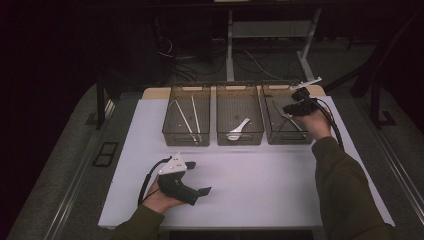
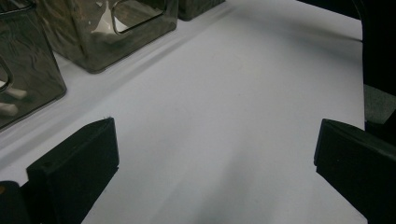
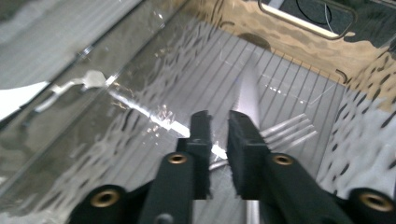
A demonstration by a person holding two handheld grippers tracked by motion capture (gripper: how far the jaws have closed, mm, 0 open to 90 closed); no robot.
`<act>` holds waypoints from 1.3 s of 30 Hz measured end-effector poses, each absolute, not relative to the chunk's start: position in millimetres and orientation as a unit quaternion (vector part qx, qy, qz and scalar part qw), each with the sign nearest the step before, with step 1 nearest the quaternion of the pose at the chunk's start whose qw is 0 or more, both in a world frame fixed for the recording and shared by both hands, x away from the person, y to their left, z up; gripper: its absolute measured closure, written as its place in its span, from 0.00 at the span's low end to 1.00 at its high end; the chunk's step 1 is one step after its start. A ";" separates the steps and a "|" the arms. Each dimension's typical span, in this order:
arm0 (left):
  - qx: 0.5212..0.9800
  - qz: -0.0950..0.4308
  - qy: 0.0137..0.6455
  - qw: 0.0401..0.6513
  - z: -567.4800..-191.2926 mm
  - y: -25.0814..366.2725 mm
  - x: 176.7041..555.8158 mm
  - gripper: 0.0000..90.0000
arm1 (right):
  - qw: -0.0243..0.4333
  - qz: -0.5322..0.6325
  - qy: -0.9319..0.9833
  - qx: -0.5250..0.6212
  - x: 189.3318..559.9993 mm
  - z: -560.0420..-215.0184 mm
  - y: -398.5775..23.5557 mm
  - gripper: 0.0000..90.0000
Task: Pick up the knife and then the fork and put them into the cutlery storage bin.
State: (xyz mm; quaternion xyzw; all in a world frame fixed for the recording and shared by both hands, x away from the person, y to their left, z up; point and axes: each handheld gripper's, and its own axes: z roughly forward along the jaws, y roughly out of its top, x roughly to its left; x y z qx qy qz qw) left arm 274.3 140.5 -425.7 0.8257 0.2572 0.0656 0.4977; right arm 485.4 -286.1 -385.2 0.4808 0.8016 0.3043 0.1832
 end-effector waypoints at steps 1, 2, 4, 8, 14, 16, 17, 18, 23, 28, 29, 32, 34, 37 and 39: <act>0.825 0.066 0.257 0.498 -425.6 140.7 274.3 0.00 | 0.178 0.311 0.800 0.482 484.2 -384.0 -287.2 0.80; 0.825 0.066 0.257 0.498 -425.6 140.9 274.3 0.00 | 0.171 0.317 0.797 0.484 482.6 -382.8 -288.1 0.76; 0.826 0.067 0.256 0.498 -425.7 141.2 274.4 0.00 | 0.163 0.335 0.790 0.487 477.8 -380.3 -290.9 0.71; 0.828 0.067 0.256 0.495 -426.2 140.9 274.5 0.00 | 0.159 0.373 0.778 0.480 463.2 -375.2 -295.7 0.59; 0.830 0.067 0.256 0.492 -426.8 140.4 274.2 0.00 | 0.144 0.422 0.766 0.463 435.3 -364.4 -304.9 0.47; 0.831 0.067 0.255 0.490 -427.1 140.3 274.3 0.00 | 0.139 0.438 0.763 0.454 424.9 -361.3 -307.1 0.45; 0.831 0.066 0.255 0.490 -427.2 140.2 274.3 0.00 | 0.140 0.444 0.763 0.449 419.3 -360.0 -307.7 0.43; 0.831 0.066 0.255 0.490 -427.3 140.2 274.3 0.00 | 0.139 0.449 0.763 0.445 413.8 -359.1 -307.9 0.41; 0.832 0.066 0.253 0.490 -427.5 140.0 274.1 0.00 | 0.138 0.465 0.766 0.423 386.3 -360.5 -306.3 0.35; 0.832 0.065 0.253 0.490 -428.0 139.6 274.2 0.00 | 0.146 0.471 0.768 0.408 362.0 -369.4 -304.1 0.33; 0.832 0.065 0.252 0.490 -428.0 139.7 274.1 0.00 | 0.144 0.473 0.769 0.406 357.8 -371.4 -303.7 0.32; 0.832 0.064 0.252 0.490 -428.2 139.5 273.8 0.00 | 0.142 0.472 0.774 0.398 346.6 -377.1 -301.3 0.31; 0.832 0.064 0.252 0.490 -428.1 139.8 274.0 0.00 | 0.144 0.471 0.776 0.395 340.2 -379.5 -298.8 0.29; 0.833 0.065 0.250 0.490 -427.6 140.8 273.9 0.00 | 0.148 0.472 0.773 0.397 330.2 -384.7 -296.8 0.27; 0.835 0.066 0.247 0.488 -427.5 141.7 274.3 0.00 | 0.147 0.473 0.773 0.396 324.0 -389.3 -295.8 0.25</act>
